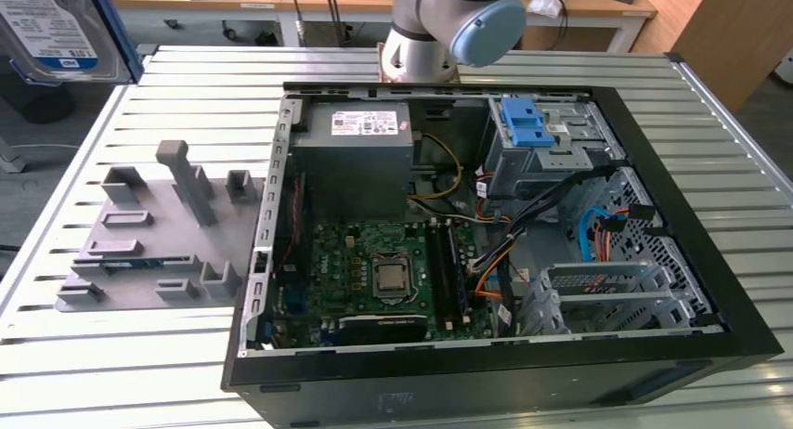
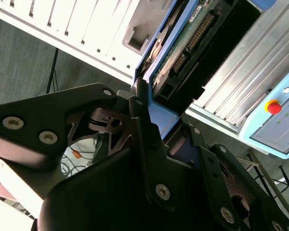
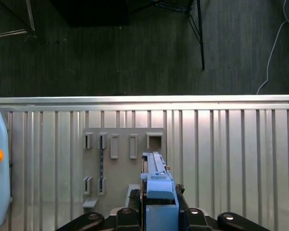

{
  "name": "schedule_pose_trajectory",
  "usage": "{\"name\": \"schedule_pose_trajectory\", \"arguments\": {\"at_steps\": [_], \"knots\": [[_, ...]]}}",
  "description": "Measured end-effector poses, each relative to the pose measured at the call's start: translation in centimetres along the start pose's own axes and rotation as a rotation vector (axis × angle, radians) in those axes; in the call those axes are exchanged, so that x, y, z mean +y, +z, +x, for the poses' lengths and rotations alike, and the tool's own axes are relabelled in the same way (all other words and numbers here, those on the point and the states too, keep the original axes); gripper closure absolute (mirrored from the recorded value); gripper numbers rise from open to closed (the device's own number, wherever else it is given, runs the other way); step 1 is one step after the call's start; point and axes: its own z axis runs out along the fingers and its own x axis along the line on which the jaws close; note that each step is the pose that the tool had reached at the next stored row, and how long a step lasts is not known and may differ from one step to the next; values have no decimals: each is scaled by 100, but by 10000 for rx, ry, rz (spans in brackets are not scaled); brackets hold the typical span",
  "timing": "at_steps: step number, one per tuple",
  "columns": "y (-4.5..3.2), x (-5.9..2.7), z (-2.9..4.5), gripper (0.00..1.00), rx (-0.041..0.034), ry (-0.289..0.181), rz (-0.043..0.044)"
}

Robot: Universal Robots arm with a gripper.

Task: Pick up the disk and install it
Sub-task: 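Pick up the disk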

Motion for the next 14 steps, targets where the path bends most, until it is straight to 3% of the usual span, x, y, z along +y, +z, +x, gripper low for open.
{"name": "schedule_pose_trajectory", "arguments": {"at_steps": [14], "knots": [[2,-52,228,64,0,-1,0]]}}
